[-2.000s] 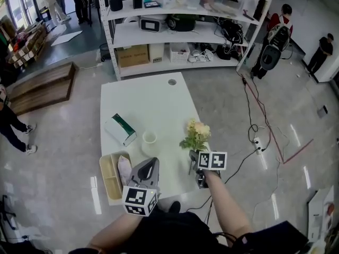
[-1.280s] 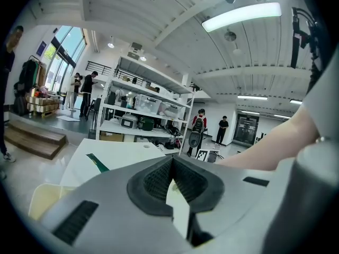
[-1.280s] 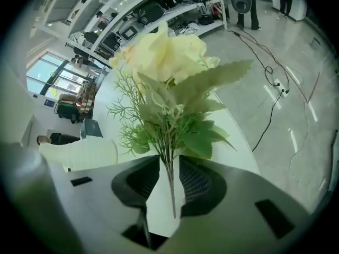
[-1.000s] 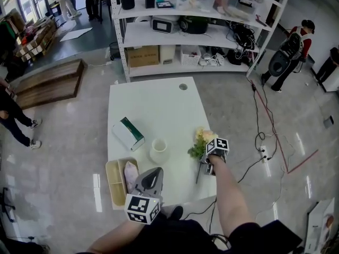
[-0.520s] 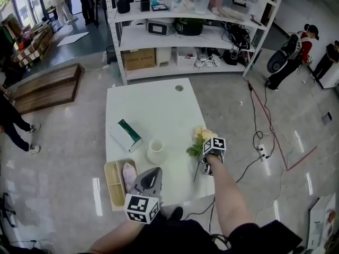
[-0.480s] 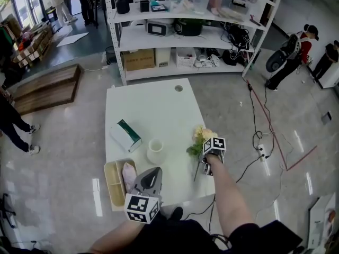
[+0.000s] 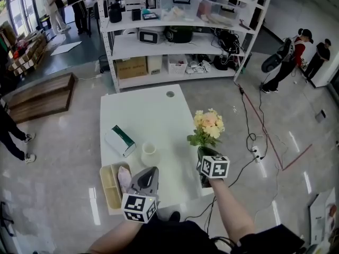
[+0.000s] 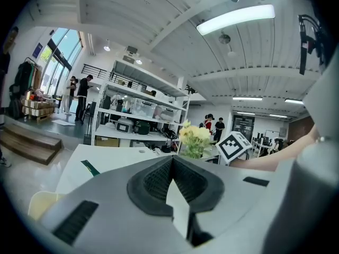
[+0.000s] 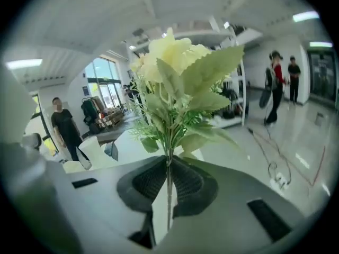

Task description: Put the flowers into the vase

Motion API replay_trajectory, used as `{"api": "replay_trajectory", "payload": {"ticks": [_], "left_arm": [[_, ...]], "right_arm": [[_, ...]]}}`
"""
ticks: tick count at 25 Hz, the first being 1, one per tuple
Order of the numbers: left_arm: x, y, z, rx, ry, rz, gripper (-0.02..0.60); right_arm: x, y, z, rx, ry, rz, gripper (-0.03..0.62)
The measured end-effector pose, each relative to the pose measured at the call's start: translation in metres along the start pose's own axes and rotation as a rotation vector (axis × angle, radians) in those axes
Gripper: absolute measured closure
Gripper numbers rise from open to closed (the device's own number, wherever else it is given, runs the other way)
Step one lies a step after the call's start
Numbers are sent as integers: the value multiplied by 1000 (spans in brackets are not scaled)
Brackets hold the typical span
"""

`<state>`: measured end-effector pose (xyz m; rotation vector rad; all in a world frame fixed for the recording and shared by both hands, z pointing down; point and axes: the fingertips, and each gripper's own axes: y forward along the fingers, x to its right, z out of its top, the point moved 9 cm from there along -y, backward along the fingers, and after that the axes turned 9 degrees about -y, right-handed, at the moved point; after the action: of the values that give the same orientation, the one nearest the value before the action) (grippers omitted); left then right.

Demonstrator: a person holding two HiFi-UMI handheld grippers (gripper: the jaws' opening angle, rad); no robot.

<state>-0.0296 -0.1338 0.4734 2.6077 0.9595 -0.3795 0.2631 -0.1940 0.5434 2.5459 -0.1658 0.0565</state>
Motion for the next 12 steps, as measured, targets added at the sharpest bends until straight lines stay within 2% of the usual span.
{"api": "replay_trajectory", "payload": {"ticks": [3, 6, 9, 12], "left_arm": [[4, 2, 3, 9, 11, -14, 578], [7, 5, 6, 18, 22, -25, 578], [9, 6, 8, 24, 32, -27, 578], [8, 5, 9, 21, 30, -19, 578]], "right_arm": [[-18, -41, 26, 251, -157, -53, 562], [-36, -77, 35, 408, -231, -83, 562], [-52, -102, 25, 477, -277, -100, 562], [-67, -113, 12, 478, -278, -91, 562]]}}
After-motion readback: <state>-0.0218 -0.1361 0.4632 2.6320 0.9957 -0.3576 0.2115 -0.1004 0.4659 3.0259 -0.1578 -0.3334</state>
